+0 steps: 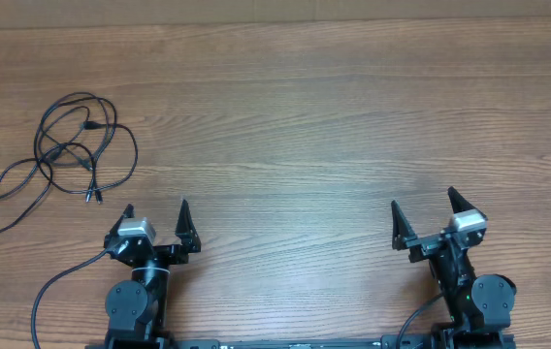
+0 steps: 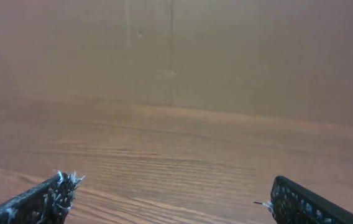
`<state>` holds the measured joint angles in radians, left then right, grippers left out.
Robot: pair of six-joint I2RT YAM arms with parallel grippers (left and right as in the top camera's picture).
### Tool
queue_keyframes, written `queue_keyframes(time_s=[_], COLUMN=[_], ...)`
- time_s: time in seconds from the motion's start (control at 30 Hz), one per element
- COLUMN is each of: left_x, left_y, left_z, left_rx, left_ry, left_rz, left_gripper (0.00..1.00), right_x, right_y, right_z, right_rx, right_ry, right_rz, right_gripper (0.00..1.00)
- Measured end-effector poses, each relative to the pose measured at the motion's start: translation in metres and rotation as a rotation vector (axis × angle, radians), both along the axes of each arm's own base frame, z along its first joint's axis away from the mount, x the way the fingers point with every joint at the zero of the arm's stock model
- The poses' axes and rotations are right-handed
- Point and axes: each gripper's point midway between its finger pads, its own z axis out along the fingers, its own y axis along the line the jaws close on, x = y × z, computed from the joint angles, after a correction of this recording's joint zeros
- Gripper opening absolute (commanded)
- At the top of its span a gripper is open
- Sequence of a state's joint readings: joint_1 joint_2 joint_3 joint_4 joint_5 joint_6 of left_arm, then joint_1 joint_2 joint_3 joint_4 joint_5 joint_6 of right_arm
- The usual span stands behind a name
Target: Untangle cables
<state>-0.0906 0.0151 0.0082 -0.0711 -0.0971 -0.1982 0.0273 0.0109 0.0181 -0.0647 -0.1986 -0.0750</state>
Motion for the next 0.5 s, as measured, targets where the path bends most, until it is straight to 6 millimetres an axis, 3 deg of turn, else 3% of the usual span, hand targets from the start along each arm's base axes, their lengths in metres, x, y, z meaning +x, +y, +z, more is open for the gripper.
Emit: queue_keyframes(time_s=[0.5], left_x=[0.0000], left_y=[0.0000], left_z=[0.0000], left_rx=[0.000], left_ry=[0.000], left_rz=[0.000], left_gripper=[0.99], right_x=[-0.0010], right_y=[0.0039], right_z=[-0.0001], right_rx=[-0.139], right_ry=[-0.036], right_rz=[0.024], right_gripper=[1.00])
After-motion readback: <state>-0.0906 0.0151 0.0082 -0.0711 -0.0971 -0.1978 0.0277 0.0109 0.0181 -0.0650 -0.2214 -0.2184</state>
